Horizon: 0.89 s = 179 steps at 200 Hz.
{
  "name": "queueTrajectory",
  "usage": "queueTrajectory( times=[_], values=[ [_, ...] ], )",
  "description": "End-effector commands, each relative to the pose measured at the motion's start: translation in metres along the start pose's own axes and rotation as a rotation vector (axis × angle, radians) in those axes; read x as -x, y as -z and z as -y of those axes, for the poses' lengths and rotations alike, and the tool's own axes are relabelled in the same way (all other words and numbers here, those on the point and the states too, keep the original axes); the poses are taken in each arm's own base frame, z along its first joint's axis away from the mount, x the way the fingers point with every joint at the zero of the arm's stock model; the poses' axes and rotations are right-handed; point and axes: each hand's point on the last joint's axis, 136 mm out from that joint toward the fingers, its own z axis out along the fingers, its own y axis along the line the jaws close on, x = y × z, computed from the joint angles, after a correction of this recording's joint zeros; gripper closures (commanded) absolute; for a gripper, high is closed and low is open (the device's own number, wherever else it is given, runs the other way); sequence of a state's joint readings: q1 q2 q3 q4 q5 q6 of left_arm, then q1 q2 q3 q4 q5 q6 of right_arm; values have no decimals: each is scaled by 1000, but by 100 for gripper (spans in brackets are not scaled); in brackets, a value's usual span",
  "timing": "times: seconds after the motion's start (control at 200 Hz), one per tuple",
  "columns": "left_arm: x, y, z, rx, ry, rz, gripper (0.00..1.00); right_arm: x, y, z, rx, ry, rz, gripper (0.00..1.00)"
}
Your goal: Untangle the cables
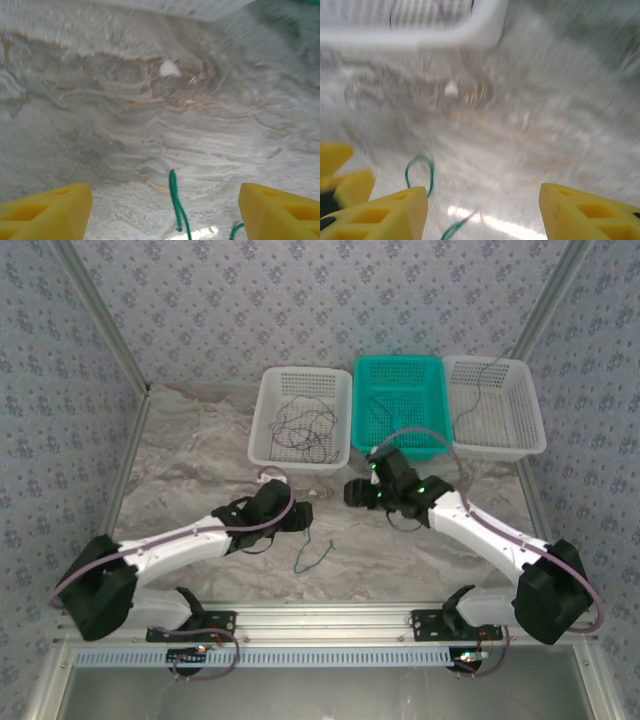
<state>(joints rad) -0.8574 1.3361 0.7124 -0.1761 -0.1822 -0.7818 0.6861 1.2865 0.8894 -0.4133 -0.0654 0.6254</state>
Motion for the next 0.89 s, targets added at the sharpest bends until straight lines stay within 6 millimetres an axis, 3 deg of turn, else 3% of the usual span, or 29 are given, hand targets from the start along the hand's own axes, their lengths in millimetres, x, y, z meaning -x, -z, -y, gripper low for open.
queueTrajectory(
  times=[0.0,0.16,0.31,0.455,0.64,0.889],
  values=[
    [3,-11,9,19,102,-41,26,-31,-12,-17,30,-67,-76,38],
    [-3,-30,3,99,154,-84,49,-63,-25,-29,44,-61,-150,38],
    [-18,-44,-2,139,163,-149,64,-67,-28,-24,12,-49,-149,38],
    [-29,-51,-4,136,171,-198,71,-67,-29,-22,2,-38,-151,38],
    [-31,-49,-10,148,190,-195,100,-78,-34,-23,15,-28,-194,38],
    [-22,-45,-4,122,186,-171,100,-103,-57,-35,38,14,-315,40]
  ],
)
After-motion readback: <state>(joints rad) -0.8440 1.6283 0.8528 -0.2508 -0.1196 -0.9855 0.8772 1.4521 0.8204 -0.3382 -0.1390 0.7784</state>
